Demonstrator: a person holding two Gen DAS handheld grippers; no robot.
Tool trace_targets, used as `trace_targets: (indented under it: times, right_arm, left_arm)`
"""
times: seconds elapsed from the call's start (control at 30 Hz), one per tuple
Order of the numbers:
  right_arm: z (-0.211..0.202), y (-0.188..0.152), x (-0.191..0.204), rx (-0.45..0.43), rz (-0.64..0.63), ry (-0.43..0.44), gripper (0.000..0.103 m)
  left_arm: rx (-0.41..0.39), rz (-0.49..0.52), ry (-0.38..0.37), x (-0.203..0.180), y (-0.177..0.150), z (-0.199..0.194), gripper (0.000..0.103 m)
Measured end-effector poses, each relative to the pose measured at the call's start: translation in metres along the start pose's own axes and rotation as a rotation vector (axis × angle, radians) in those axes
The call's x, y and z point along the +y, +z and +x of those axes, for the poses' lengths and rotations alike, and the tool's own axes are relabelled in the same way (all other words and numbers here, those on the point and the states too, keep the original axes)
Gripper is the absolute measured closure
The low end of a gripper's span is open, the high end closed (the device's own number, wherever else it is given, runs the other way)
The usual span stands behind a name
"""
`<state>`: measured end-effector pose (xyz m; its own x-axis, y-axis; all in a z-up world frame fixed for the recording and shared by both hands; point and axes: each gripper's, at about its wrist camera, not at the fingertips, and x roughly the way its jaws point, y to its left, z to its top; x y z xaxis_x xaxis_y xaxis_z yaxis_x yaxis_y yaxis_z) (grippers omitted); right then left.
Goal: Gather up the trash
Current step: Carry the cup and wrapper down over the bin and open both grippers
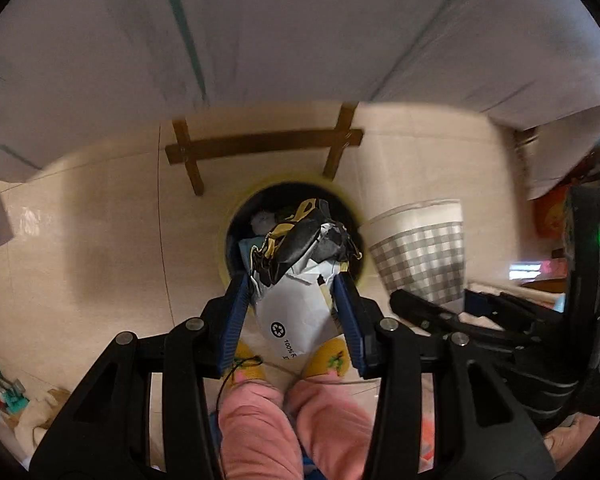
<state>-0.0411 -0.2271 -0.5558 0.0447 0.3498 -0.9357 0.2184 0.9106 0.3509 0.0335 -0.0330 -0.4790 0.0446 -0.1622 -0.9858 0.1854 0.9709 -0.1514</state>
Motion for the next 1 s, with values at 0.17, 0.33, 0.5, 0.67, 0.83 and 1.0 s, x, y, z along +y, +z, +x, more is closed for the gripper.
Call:
trace_targets:
  times: [0.17,0.33,0.5,0.67,0.83,1.0]
  right_arm:
    - [0.05,0.016,-0.012,0.019,0.021,-0.029,0.045]
    - [0.073,0.019,-0.01,0.006,0.026,-0.038,0.029]
    - [0.082,0.035,-0.006,-0.014,0.053,-0.032,0.027]
    - [0.067,0.026,-0.003,-0.04,0.047,-0.038,0.027]
    - [0.033,0.014,0.003,-0.06,0.04,-0.038,0.027]
    - [-0.016,0.003,0.018,-0.096,0.025,-0.037,0.028]
  left_arm:
    - [0.055,0.003,0.02,0.013,-0.002,0.052,0.062]
    - [0.063,0.038,0.027,0.017,-0.002,0.073,0.057]
    - [0.053,0.035,0.025,0.017,-0.004,0.074,0.043]
    - [0.036,0.029,0.026,0.016,-0.008,0.058,0.041]
    - [0.007,0.027,0.019,0.009,-0.011,0.018,0.041]
    - [-0.042,0.031,0.023,0.001,-0.009,-0.04,0.041]
